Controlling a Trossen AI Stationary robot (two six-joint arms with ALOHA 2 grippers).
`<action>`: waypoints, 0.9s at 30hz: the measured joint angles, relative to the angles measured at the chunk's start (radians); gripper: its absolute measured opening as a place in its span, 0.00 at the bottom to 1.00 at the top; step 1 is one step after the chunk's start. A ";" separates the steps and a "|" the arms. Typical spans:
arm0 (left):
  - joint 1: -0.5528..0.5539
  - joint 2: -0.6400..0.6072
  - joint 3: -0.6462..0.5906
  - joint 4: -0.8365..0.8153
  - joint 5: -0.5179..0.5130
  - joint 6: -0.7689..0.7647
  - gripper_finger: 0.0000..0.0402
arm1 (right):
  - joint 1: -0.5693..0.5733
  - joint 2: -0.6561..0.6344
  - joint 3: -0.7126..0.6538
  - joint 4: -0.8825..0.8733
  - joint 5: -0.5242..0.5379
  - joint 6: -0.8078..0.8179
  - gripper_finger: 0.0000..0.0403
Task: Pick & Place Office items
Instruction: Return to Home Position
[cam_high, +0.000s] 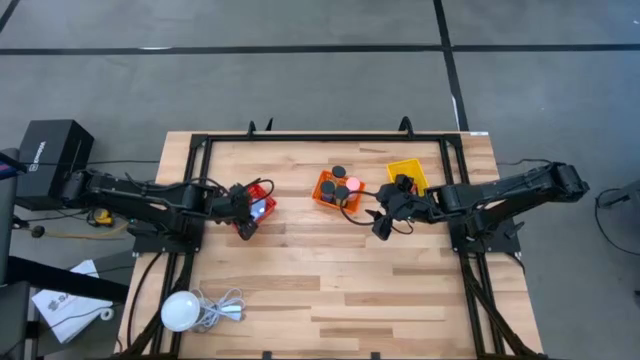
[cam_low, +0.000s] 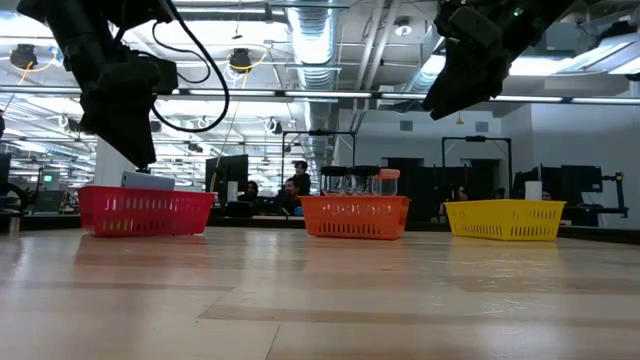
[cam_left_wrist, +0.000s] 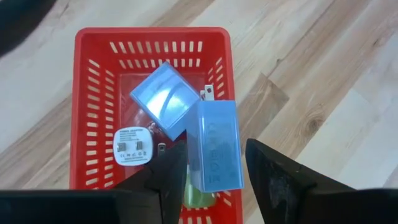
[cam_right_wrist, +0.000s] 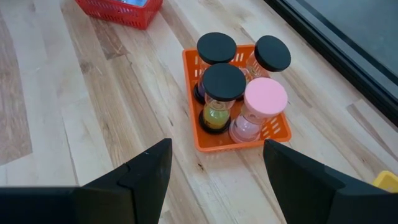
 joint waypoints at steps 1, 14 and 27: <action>0.000 0.000 0.000 -0.002 0.000 0.009 0.39 | 0.000 0.000 0.000 0.000 0.000 0.000 0.61; -0.001 -0.092 0.002 -0.012 -0.039 0.109 0.38 | -0.003 -0.057 0.016 -0.034 0.000 -0.007 0.61; -0.001 -0.506 -0.033 0.110 -0.098 0.471 0.08 | 0.007 -0.412 -0.064 -0.049 -0.031 -0.301 0.61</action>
